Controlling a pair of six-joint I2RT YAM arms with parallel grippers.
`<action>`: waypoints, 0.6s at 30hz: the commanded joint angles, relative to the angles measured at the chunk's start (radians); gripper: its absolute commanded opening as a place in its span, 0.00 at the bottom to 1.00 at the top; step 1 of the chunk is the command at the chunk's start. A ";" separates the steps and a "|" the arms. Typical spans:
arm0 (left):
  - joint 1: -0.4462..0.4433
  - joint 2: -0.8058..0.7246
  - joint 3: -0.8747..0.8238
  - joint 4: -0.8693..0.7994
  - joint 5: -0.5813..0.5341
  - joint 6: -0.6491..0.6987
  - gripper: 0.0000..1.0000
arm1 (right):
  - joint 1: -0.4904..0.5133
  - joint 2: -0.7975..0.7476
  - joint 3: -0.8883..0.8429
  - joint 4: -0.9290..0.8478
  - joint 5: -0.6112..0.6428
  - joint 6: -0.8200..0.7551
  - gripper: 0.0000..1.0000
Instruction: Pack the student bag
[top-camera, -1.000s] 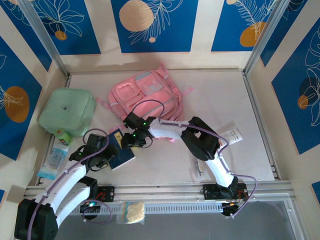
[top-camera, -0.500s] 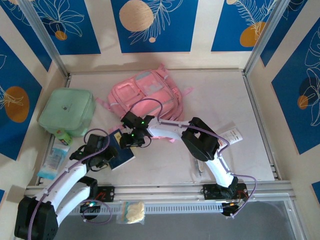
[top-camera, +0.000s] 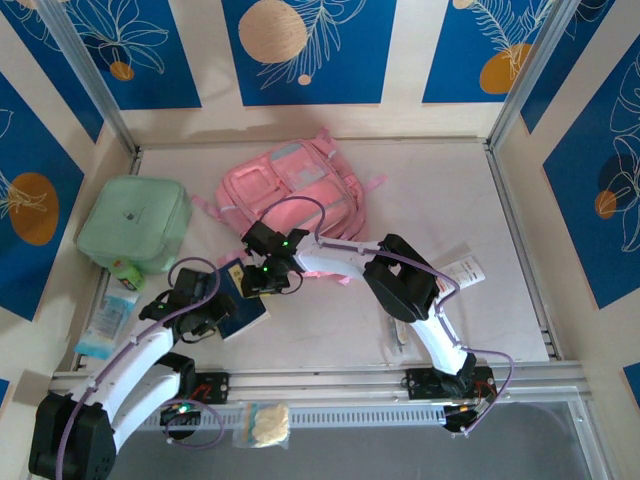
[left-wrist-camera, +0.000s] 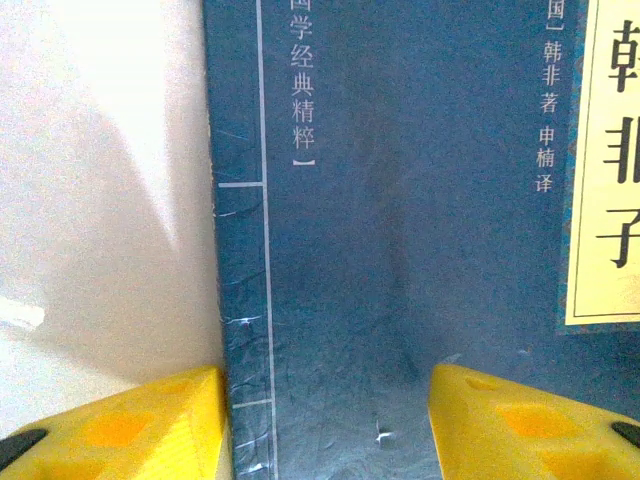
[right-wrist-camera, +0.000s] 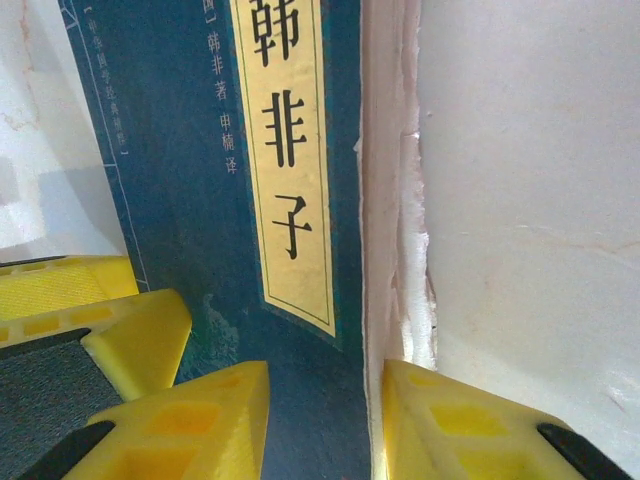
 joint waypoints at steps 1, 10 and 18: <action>0.008 -0.002 -0.007 0.004 0.020 0.004 0.54 | 0.006 -0.014 -0.001 0.008 -0.077 0.005 0.32; 0.008 -0.012 0.011 -0.016 0.018 0.013 0.54 | 0.002 -0.032 -0.017 0.006 -0.073 -0.003 0.11; 0.007 -0.063 0.088 -0.109 -0.021 0.038 0.67 | 0.006 -0.118 -0.062 0.050 -0.057 0.011 0.00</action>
